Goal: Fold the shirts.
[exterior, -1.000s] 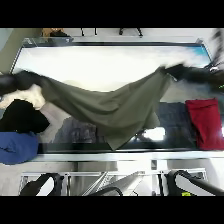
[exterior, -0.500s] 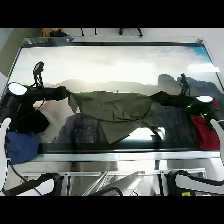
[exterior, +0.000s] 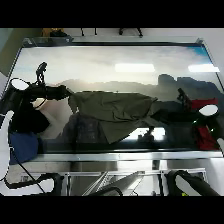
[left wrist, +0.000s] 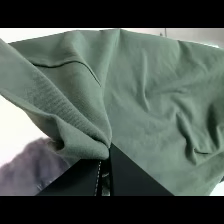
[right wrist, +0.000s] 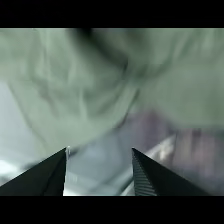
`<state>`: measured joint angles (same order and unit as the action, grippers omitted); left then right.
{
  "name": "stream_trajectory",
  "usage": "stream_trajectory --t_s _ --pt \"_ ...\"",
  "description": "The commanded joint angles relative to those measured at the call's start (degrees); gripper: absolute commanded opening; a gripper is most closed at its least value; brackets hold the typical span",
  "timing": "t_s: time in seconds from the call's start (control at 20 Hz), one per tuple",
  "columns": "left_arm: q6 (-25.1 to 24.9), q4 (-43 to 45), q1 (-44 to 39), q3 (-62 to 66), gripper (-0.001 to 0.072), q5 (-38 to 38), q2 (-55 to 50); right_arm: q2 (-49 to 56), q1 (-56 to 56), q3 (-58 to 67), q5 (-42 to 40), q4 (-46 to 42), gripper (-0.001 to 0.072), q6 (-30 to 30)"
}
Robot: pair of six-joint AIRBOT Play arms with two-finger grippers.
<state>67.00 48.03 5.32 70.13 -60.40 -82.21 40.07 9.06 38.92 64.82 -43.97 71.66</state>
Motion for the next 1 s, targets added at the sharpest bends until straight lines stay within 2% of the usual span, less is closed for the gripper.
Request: stream_trajectory --t_s 0.0,0.1,0.35,0.55,0.7,0.75,0.8,0.9,0.95 --pt "0.1 0.0 0.1 0.1 0.0016 -0.6 -0.3 -5.4 -7.3 -10.3 -6.1 2.7 0.0464 5.7" --pt "0.1 0.0 0.1 0.1 0.0016 -0.9 -0.3 -4.3 -14.4 -15.6 -16.4 9.2 0.0464 5.4" --pt "0.1 0.0 0.1 0.1 0.0016 -2.1 -0.3 7.3 -32.7 -16.7 -34.6 15.2 0.0463 4.8" --pt "0.0 0.0 0.1 0.1 0.0016 -2.2 -0.3 16.9 -41.7 -11.7 -39.6 17.5 0.0462 4.3" --pt "0.0 0.0 0.1 0.1 0.0016 -2.2 -0.3 21.0 -43.8 -5.0 -40.4 17.5 0.0442 1.0" --pt "0.0 0.0 0.1 0.2 0.0016 -2.5 -0.3 21.9 -43.9 -2.9 -40.3 17.5 0.0278 -0.4" --pt "0.0 0.0 0.1 0.2 0.0016 -2.6 0.0 22.1 -43.9 -0.9 -39.9 17.5 0.0163 -1.6" --pt "0.0 0.0 0.1 0.2 0.0015 -2.0 1.7 21.2 -43.9 2.6 -38.1 17.5 0.0015 -4.7" --pt "0.0 0.0 0.1 0.5 0.0015 -1.2 3.5 19.9 -43.7 4.5 -36.7 17.4 0.0015 -5.9"
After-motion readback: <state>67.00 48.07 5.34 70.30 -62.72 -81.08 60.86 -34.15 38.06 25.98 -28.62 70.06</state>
